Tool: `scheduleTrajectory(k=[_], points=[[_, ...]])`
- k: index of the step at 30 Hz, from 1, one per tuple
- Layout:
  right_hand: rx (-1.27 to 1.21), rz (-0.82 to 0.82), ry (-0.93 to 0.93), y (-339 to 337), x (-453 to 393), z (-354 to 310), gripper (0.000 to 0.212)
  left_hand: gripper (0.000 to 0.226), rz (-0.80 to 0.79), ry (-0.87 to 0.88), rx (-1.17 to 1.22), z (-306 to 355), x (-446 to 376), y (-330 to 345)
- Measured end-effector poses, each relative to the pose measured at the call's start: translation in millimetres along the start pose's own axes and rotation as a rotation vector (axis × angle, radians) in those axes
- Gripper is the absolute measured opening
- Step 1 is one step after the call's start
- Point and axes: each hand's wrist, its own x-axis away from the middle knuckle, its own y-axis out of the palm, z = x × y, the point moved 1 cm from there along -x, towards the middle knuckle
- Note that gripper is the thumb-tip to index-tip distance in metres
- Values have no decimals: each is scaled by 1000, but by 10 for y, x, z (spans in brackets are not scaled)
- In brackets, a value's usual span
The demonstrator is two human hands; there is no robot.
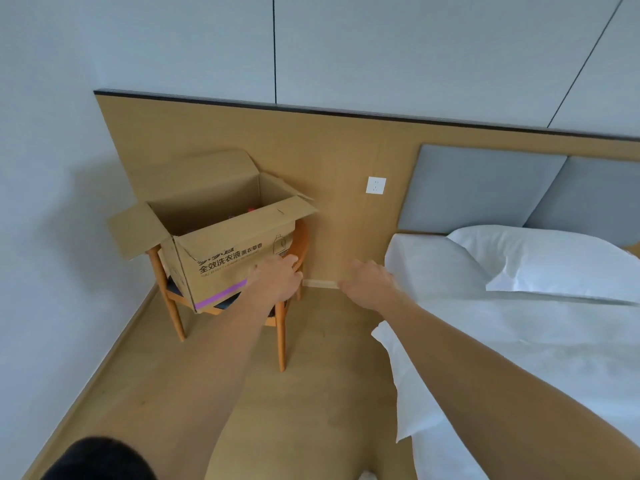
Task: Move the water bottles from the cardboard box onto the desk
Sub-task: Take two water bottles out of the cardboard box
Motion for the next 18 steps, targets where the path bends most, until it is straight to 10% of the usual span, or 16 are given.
scheduleTrajectory(k=[18], points=[[-63, -92, -327, -522, -3175, -120, 55, 47, 99, -356, 94, -279, -2390, -488]])
